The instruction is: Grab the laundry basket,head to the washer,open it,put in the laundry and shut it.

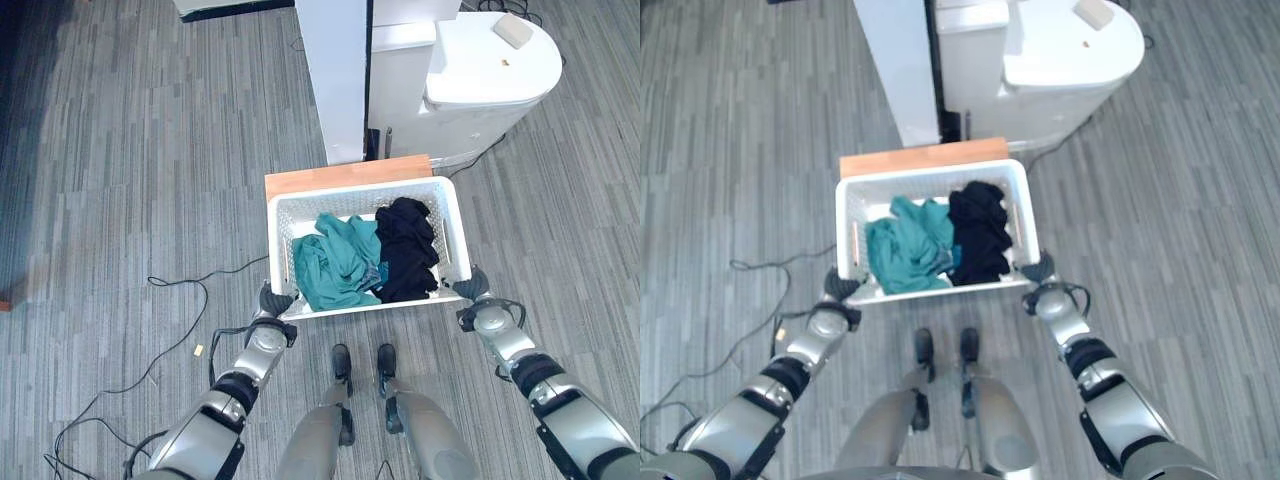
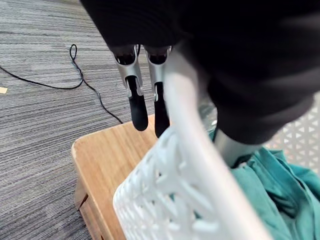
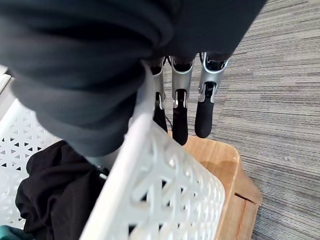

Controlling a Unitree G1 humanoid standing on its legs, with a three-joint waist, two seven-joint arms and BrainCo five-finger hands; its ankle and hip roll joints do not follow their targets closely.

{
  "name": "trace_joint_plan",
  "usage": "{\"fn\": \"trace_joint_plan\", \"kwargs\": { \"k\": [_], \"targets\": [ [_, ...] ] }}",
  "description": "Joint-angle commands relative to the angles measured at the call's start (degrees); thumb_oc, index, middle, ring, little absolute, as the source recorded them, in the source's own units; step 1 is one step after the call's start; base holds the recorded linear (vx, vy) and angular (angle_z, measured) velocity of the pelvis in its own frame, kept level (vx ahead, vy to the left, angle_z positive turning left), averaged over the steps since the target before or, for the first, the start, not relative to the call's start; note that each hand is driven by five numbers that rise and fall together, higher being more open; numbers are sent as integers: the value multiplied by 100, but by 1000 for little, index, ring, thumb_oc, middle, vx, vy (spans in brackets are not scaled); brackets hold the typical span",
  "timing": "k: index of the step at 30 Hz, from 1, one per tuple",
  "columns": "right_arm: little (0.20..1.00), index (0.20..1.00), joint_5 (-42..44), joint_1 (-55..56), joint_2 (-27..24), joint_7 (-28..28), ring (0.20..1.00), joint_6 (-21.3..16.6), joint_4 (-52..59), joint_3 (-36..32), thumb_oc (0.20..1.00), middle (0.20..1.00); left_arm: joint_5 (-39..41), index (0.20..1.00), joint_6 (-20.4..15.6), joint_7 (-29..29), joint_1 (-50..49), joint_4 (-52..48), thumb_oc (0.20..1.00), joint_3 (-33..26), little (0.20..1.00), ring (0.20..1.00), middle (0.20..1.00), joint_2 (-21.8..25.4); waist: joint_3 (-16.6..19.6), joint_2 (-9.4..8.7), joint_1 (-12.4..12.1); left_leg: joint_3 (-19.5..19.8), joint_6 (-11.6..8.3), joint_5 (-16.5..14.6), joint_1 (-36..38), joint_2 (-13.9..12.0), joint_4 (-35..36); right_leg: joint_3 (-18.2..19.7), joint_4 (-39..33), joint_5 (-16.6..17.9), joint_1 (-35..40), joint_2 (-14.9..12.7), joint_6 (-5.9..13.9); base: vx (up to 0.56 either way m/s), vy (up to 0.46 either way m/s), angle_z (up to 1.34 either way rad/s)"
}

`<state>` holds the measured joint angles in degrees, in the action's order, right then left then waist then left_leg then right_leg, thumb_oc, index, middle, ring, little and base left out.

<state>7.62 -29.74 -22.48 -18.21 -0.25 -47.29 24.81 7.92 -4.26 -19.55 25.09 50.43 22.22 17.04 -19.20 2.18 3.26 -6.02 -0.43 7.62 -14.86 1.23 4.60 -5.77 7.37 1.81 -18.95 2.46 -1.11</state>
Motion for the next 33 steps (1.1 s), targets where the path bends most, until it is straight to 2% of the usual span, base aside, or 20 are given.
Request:
{"fn": "trace_joint_plan", "kwargs": {
  "k": [1, 2, 4, 8, 9, 11, 13, 16, 17, 18, 20, 24, 26, 27, 28, 29, 30, 31, 32, 33],
  "targets": [
    [200, 200, 130, 542, 297, 134, 200, -459, 1013, -110, 200, 200, -210, 200, -232, 25, -335, -794, 200, 68, 200, 200, 200, -214, 172, -292, 16, -250, -82, -508, 556, 127, 40, 393, -656, 383, 120, -405, 765, 33, 11, 1],
    [200, 200, 129, 542, 298, 134, 200, -457, 1016, -110, 200, 200, -210, 200, -231, 25, -336, -796, 200, 67, 200, 200, 200, -212, 184, -298, 15, -254, -83, -496, 537, 130, 40, 397, -662, 397, 103, -407, 764, 41, 14, 1],
    [200, 200, 23, 1093, 46, 223, 200, -516, 1773, -478, 200, 200, -224, 200, -304, 129, -798, -1616, 200, -175, 200, 200, 200, -85, 259, -279, 50, -256, -61, -621, 793, 142, 27, 416, -614, 300, 338, -382, 767, 64, 9, 4],
    [200, 200, -73, 1714, -131, 368, 200, -554, 2461, -862, 200, 200, -96, 200, -346, 310, -1398, -2339, 200, -488, 200, 200, 200, 57, 393, -286, 75, -259, -53, -762, 1075, 144, -37, 487, -642, 217, 640, -351, 748, 106, -9, 0],
    [200, 200, -159, 2290, -242, 530, 200, -584, 3108, -1236, 200, 200, -16, 200, -356, 500, -1947, -2976, 200, -774, 200, 200, 200, 196, 494, -305, 120, -211, -38, -951, 1232, 130, -333, 576, -666, 122, 904, -315, 702, 68, -24, -18],
    [200, 200, -204, 2436, -263, 579, 200, -599, 3330, -1334, 200, 200, 8, 200, -355, 577, -2139, -3196, 200, -829, 200, 200, 200, 241, 529, -317, 133, -194, -34, -1017, 1299, 128, -430, 636, -694, 108, 1017, -288, 683, 71, -19, -20],
    [200, 200, -236, 2656, -286, 623, 200, -613, 3627, -1480, 200, 200, 77, 200, -357, 603, -2423, -3503, 200, -997, 200, 200, 200, 303, 589, -373, 108, 29, -57, -1083, 1311, 160, -697, 745, -694, 93, 1125, -271, 659, 32, -3, -19],
    [200, 200, -370, 2949, -319, 706, 200, -584, 4054, -1668, 200, 200, 209, 200, -331, 683, -2767, -3842, 200, -1098, 200, 200, 200, 274, 736, -421, 124, 665, -70, -1170, 1284, 357, -733, 910, -729, 135, 1172, -241, 671, -10, 25, -25],
    [200, 200, -372, 2964, -320, 707, 200, -578, 4066, -1671, 200, 200, 209, 200, -329, 685, -2777, -3847, 200, -1096, 200, 200, 200, 274, 743, -419, 120, 664, -68, -1166, 1292, 356, -720, 912, -735, 136, 1176, -240, 672, 50, 69, -58],
    [200, 200, -487, 3194, -325, 785, 200, -568, 4241, -1818, 200, 200, 211, 200, -304, 841, -2943, -3969, 200, -1099, 200, 200, 200, 316, 888, -377, 250, 511, 6, -1174, 1460, 335, -491, 960, -769, 194, 1173, -201, 733, 38, 47, -39],
    [200, 200, -479, 3309, -308, 792, 200, -574, 4340, -1869, 200, 200, 247, 200, -300, 865, -3000, -4038, 200, -1076, 200, 200, 200, 321, 922, -368, 299, 390, 29, -1150, 1517, 326, -406, 1003, -774, 233, 1150, -186, 773, -2, 67, -23],
    [200, 200, -414, 3433, -195, 857, 200, -624, 4590, -1937, 200, 200, 242, 200, -306, 916, -2935, -4209, 200, -973, 200, 200, 200, 374, 864, -417, 523, -231, 100, -1100, 1560, 247, -211, 1262, -569, 367, 859, -35, 946, -80, 61, -61],
    [200, 200, -422, 3423, -138, 860, 200, -664, 4681, -1905, 200, 200, 225, 200, -317, 893, -2858, -4256, 200, -950, 200, 200, 200, 418, 804, -467, 591, -615, 102, -1119, 1561, 152, -212, 1171, -411, 403, 653, -7, 1028, -67, -9, -121],
    [200, 200, -422, 3423, -137, 860, 200, -663, 4681, -1905, 200, 200, 225, 200, -317, 893, -2858, -4256, 200, -950, 200, 200, 200, 419, 809, -468, 587, -620, 101, -1117, 1555, 152, -212, 1176, -411, 405, 646, -7, 1028, -48, -60, -164],
    [200, 200, -442, 3478, -106, 867, 200, -687, 4842, -1902, 200, 200, 213, 200, -326, 885, -2788, -4367, 200, -936, 200, 200, 200, 467, 760, -490, 605, -1025, 83, -1179, 1603, 17, -273, 541, -306, 288, 588, -194, 999, -28, -117, -127],
    [200, 200, -445, 3505, -69, 856, 200, -737, 4953, -1884, 200, 200, 220, 200, -339, 855, -2787, -4438, 200, -940, 200, 200, 200, 478, 750, -478, 534, -1494, 30, -1234, 1694, -170, -355, -602, -257, 71, 638, -559, 880, -26, -117, -147],
    [200, 200, -445, 3510, -69, 857, 200, -734, 4958, -1886, 200, 200, 221, 200, -340, 855, -2787, -4437, 200, -938, 200, 200, 200, 479, 745, -477, 533, -1491, 28, -1240, 1700, -173, -361, -605, -250, 63, 644, -559, 880, 61, -85, -125],
    [200, 200, -455, 3499, -63, 842, 200, -749, 4984, -1858, 200, 200, 229, 200, -330, 839, -2795, -4476, 200, -947, 200, 200, 200, 502, 755, -430, 462, -1629, -3, -1358, 1788, -293, -395, -1066, -140, -147, 727, -682, 899, 28, -57, -200],
    [200, 200, -440, 3455, -61, 830, 200, -762, 4981, -1812, 200, 200, 256, 200, -336, 788, -2830, -4507, 200, -1011, 200, 200, 200, 528, 749, -448, 366, -1935, 2, -1363, 1802, -387, -463, -1650, 93, -210, 748, -911, 870, -1, -79, -213],
    [200, 200, -430, 3433, -44, 838, 200, -766, 4966, -1783, 200, 200, 291, 200, -350, 797, -2883, -4531, 200, -1062, 200, 200, 200, 535, 766, -449, 293, -2180, 7, -1399, 1826, -447, -500, -2035, 254, -261, 813, -1093, 840, -64, -128, -236]
  ]
}}
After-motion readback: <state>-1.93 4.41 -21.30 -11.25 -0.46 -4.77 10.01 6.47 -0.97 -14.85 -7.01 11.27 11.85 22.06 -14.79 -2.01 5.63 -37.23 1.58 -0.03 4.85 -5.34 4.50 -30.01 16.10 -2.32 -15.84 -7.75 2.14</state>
